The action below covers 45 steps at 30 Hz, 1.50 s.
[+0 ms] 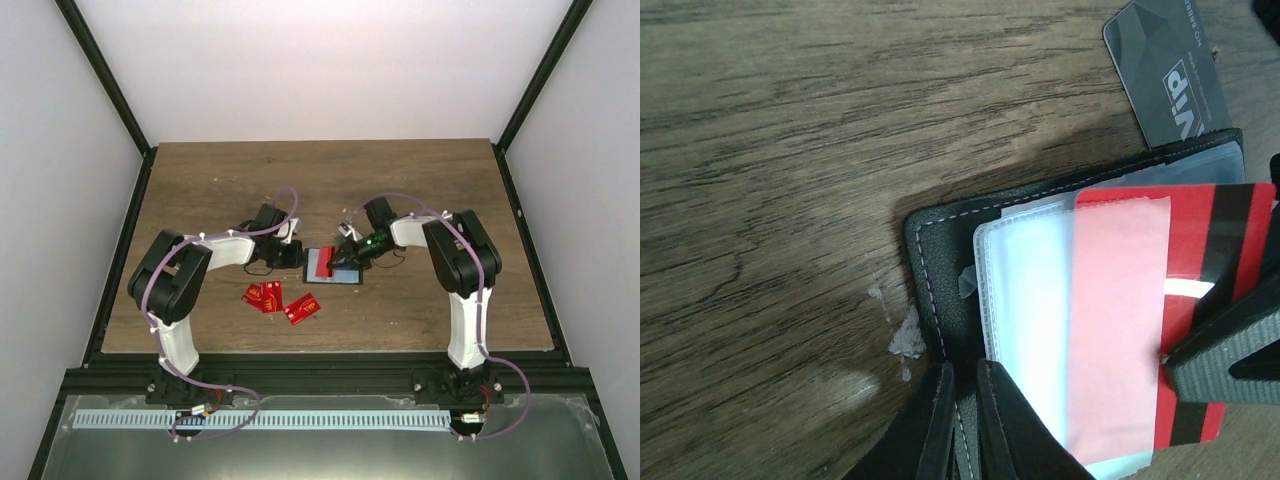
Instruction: Put the credit cards into the card holder
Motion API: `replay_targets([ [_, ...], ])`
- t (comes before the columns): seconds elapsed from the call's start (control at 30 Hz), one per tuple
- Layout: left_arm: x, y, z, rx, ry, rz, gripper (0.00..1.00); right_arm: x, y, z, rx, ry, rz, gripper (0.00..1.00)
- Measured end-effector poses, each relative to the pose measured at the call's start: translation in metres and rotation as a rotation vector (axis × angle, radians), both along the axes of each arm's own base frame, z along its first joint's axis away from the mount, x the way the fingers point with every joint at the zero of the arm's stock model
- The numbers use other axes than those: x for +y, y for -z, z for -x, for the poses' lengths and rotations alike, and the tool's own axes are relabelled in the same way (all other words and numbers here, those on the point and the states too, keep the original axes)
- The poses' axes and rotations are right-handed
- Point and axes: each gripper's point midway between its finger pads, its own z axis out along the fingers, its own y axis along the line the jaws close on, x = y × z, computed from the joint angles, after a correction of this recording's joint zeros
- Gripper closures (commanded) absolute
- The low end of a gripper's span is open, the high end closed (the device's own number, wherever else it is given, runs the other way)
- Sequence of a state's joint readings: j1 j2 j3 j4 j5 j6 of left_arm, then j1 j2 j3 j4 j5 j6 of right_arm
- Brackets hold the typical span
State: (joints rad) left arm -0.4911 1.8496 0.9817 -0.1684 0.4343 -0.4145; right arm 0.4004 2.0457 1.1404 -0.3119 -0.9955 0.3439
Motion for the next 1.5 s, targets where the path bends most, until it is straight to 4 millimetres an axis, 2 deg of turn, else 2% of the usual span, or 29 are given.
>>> replay_targets([
  [0.23, 0.000, 0.000, 0.000, -0.001, -0.001, -0.002, 0.90, 0.006, 0.003, 0.009, 0.014, -0.032, 0.005, 0.99],
  [0.47, -0.001, -0.001, 0.000, 0.000, 0.001, -0.004, 0.90, 0.007, 0.004, 0.010, 0.027, -0.039, 0.008, 0.99],
  [0.7, -0.001, 0.000, 0.000, 0.001, 0.002, -0.004, 0.90, 0.012, 0.008, 0.008, 0.043, -0.044, 0.007, 0.80],
  [0.87, -0.001, 0.000, 0.000, 0.001, 0.002, -0.004, 0.91, 0.016, 0.003, 0.006, 0.028, -0.054, 0.018, 0.69],
  [1.0, -0.001, 0.000, 0.000, 0.001, 0.003, -0.004, 0.91, 0.013, -0.001, 0.003, -0.003, -0.049, 0.067, 0.53],
  [1.1, -0.002, 0.000, 0.001, 0.002, 0.006, -0.004, 0.91, 0.008, -0.006, 0.002, -0.033, -0.043, 0.108, 0.45],
  [1.3, -0.004, 0.000, 0.003, 0.003, 0.011, -0.004, 0.91, 0.000, -0.011, 0.000, -0.067, -0.025, 0.168, 0.42],
  [1.5, -0.004, 0.000, 0.003, 0.003, 0.011, -0.003, 0.91, 0.001, -0.007, 0.002, -0.079, -0.022, 0.219, 0.41],
])
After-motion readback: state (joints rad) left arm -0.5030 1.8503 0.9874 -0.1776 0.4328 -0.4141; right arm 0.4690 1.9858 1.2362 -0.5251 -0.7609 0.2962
